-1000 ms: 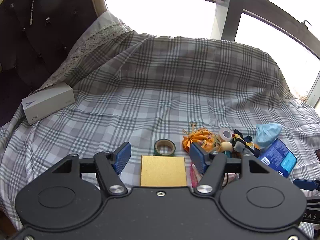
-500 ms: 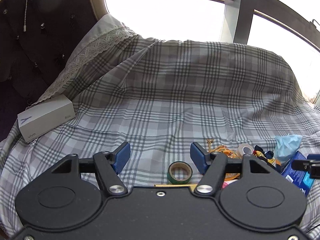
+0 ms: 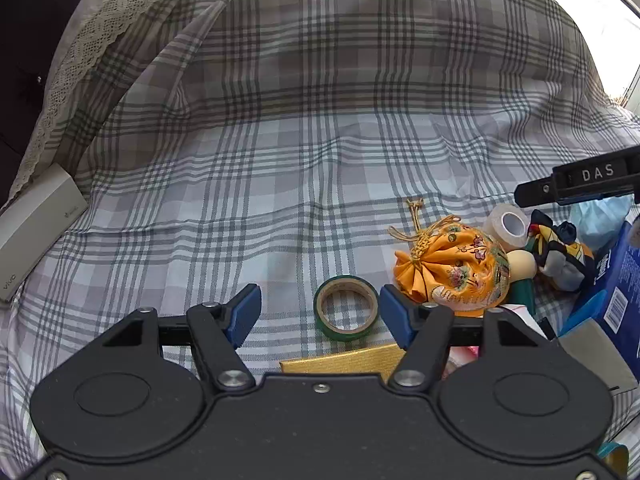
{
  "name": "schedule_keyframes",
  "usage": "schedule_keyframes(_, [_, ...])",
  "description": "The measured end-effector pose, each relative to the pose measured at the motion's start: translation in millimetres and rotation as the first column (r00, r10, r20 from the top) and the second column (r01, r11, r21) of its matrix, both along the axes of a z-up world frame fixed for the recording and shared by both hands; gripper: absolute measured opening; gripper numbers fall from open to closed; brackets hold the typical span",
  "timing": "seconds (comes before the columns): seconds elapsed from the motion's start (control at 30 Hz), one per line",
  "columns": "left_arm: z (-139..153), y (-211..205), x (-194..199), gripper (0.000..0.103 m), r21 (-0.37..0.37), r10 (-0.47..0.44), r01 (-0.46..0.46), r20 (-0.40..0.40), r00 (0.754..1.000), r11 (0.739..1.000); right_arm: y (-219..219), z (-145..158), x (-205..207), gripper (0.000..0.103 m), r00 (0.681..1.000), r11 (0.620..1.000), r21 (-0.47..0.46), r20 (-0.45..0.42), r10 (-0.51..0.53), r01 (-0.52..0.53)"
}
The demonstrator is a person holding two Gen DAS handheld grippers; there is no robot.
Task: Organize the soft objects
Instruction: 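Reach the right tool to the white tape roll and grasp it, then close the left tool on the green tape roll while the right tool holds the white roll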
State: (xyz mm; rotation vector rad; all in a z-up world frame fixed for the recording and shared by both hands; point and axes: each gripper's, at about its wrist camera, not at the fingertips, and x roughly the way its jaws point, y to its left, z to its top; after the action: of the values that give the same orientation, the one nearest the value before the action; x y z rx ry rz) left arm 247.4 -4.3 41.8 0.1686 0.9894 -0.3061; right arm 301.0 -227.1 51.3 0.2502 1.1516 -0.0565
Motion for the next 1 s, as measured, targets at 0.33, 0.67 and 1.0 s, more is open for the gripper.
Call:
schedule_keyframes(0.33, [-16.6,-11.3,14.0,0.061,0.019,-0.04,0.041,-0.073,0.997,0.999,21.2,-47.9,16.9,0.065,0.994,0.996,-0.062,-0.087,0.06,-0.065])
schedule_keyframes(0.67, [-27.5,-17.2,20.1,0.061,0.038,-0.043,0.046,-0.088,0.995,0.998,-6.1,-53.0,-4.0,0.047,0.992,0.993,0.114,0.129,0.004,-0.019])
schedule_keyframes(1.0, [-45.8,-20.4,23.9,0.059,0.049,-0.014,0.02,-0.118,0.993,0.999,-48.5,-50.9,-28.9,0.047,0.936,0.938,0.317,0.27,-0.228,0.137])
